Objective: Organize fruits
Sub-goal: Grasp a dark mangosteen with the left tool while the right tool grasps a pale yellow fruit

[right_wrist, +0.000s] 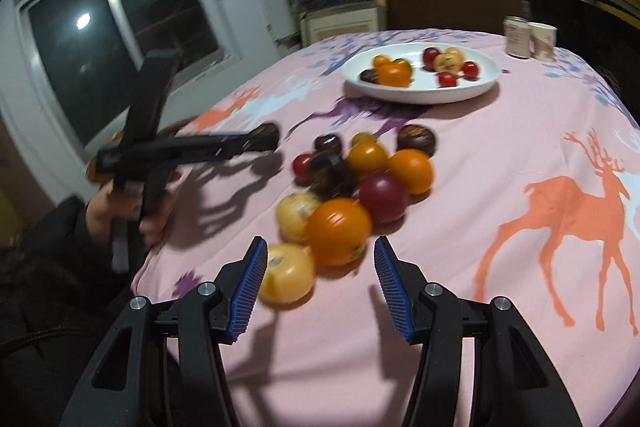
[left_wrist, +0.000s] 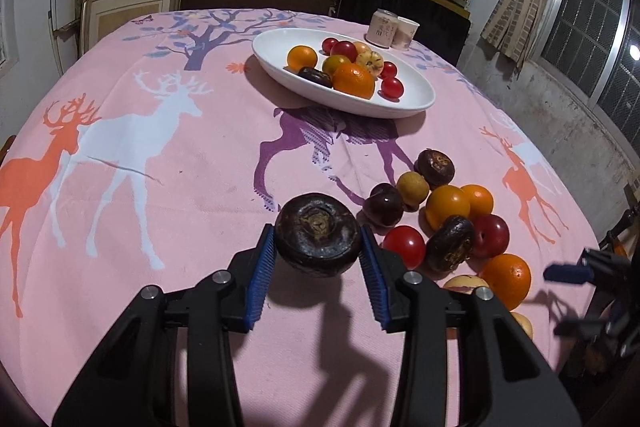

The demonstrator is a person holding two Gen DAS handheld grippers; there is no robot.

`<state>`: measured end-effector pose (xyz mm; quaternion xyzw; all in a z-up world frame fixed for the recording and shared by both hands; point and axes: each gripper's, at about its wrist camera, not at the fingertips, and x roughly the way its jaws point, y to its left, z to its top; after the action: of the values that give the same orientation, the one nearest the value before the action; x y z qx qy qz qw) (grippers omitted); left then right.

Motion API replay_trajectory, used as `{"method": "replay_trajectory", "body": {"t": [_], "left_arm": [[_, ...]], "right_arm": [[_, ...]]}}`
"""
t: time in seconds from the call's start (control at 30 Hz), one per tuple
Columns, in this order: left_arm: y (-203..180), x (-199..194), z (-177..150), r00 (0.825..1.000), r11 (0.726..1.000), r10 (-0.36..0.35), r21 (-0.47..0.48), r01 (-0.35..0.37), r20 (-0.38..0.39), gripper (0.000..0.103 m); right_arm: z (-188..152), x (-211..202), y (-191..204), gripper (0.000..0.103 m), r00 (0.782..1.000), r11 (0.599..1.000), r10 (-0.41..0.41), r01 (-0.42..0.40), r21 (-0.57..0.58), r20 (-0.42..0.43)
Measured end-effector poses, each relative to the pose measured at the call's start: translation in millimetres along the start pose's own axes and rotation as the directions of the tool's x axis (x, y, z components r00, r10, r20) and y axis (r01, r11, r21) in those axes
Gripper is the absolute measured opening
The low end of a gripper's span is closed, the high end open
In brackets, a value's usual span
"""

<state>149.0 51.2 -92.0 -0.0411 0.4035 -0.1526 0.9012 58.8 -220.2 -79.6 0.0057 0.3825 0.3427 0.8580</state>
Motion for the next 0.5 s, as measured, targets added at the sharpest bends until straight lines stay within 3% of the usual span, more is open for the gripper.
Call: {"method": "replay_trajectory", "body": {"t": [0.13, 0.4, 0.5], "left_arm": [[-0.6, -1.5, -1.2, 1.000, 1.000, -0.004, 0.002, 0.004, 0.009, 0.041], [-1.7, -3.0, -2.7, 1.000, 1.000, -0.005, 0.000, 0.005, 0.012, 0.041], [-1.6, -3.3, -2.9, 1.000, 1.000, -0.005, -0.001, 0.005, 0.011, 0.041]], "right_arm": [[-5.5, 8.0, 17.1, 0.056, 0.999, 0.999, 0.013, -0.014, -0.035, -0.036], [-9.8, 31.1, 31.7, 0.056, 0.994, 0.994, -0.086, 0.081, -0.068, -0.072], [-10.5, 32.3, 31.6, 0.043, 0.991, 0.993, -0.110, 0.106, -0.059, -0.072]]}}
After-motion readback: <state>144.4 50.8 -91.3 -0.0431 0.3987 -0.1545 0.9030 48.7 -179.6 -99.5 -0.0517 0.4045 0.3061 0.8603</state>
